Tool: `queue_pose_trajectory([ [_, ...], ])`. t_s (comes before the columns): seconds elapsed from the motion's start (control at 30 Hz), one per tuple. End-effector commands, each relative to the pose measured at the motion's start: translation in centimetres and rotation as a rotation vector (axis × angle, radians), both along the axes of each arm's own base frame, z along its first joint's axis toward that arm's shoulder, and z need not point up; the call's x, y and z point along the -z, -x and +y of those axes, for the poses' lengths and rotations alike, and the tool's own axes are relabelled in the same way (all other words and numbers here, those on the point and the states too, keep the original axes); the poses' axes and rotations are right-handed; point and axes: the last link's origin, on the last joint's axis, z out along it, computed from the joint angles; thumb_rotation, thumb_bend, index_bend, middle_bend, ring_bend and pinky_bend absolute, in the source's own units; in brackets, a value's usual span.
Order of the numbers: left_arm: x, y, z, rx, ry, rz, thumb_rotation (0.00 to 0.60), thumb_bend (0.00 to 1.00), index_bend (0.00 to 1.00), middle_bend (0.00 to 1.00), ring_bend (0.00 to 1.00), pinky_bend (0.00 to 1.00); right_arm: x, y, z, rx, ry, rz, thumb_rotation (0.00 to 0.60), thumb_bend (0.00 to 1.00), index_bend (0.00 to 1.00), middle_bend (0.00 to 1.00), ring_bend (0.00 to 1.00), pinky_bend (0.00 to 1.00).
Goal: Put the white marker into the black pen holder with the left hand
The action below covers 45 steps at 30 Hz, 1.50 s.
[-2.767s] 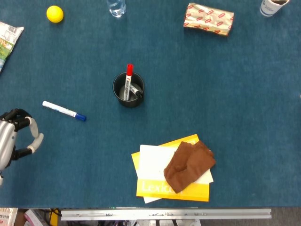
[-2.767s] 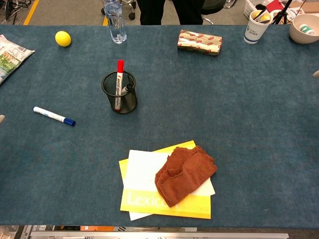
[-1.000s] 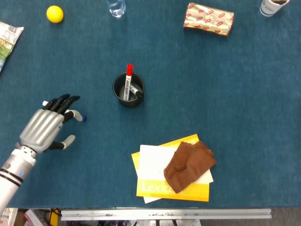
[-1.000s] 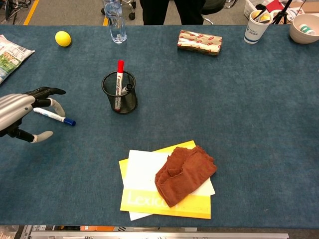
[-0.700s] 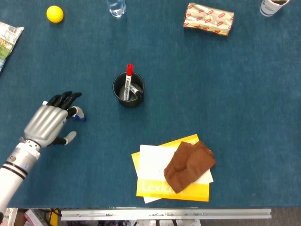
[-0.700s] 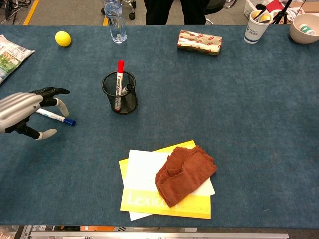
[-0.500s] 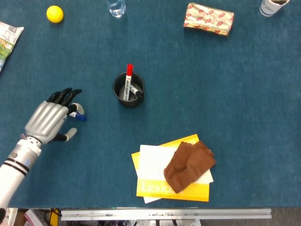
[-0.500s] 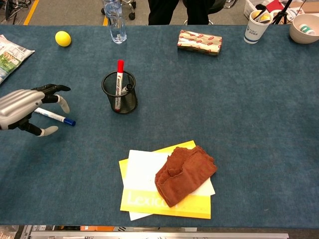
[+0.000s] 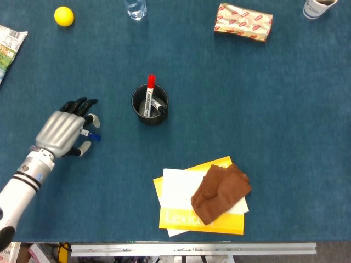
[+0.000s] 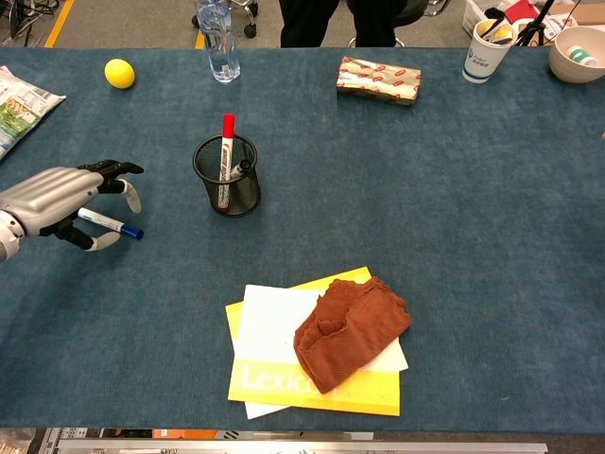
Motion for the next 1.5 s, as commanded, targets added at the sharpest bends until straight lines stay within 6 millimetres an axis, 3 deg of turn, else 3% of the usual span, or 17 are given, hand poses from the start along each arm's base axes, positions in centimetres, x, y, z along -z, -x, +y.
queue_pose_trajectory([
  [0.03, 0.2, 0.0, 0.4, 0.000, 0.001, 0.012, 0.600, 0.34, 0.36, 0.06, 0.00, 0.12, 0.1, 0.0, 0.0, 0.000, -0.005, 0.000, 0.600, 0.00, 0.30, 0.32, 0.20, 0.26],
  [0.9, 1.2, 0.9, 1.3, -0.025, 0.011, 0.079, 0.600, 0.34, 0.42, 0.06, 0.00, 0.12, 0.2, 0.0, 0.1, 0.004, -0.009, 0.000, 0.600, 0.00, 0.30, 0.32, 0.20, 0.26],
  [1.5, 0.7, 1.7, 1.6, -0.043, -0.023, 0.082, 0.600, 0.34, 0.47, 0.06, 0.00, 0.12, 0.2, 0.0, 0.1, 0.002, -0.010, 0.001, 0.600, 0.00, 0.30, 0.32, 0.20, 0.26],
])
